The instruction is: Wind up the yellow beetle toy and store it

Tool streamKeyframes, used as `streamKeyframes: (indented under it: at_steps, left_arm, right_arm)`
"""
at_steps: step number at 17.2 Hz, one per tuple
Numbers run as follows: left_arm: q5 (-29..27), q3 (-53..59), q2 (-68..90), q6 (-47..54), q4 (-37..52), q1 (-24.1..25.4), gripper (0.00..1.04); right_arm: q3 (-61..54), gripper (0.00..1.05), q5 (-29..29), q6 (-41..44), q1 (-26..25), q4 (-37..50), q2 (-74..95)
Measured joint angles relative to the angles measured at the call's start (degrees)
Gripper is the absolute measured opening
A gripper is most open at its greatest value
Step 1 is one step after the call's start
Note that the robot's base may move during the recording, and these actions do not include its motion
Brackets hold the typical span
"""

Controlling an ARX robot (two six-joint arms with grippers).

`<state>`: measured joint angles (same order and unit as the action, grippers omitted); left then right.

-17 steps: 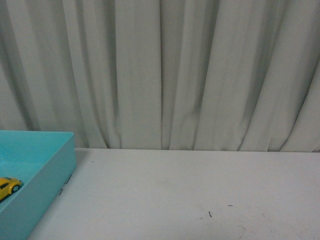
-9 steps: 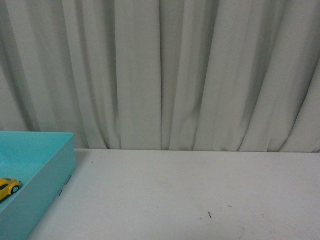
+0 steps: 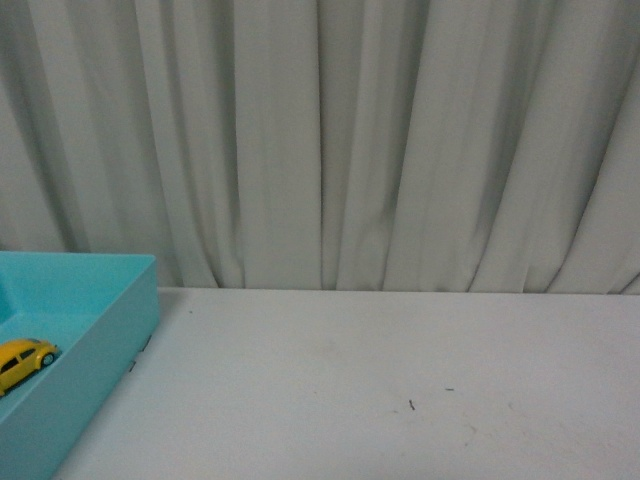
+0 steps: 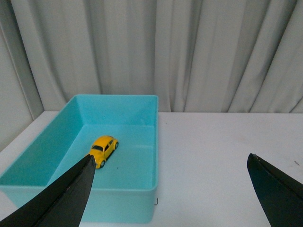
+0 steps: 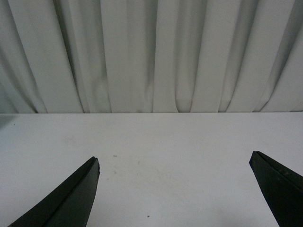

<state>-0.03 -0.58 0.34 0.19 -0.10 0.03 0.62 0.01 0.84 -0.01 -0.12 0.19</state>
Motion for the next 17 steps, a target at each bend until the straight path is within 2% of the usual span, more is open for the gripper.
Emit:
streamKeyframes:
  at_steps: [17]
  left_arm:
    - [0.0, 0.0, 0.0, 0.0, -0.09, 0.0, 0.98]
  right_arm:
    - [0.0, 0.98, 0.0, 0.0, 0.0, -0.09, 0.0]
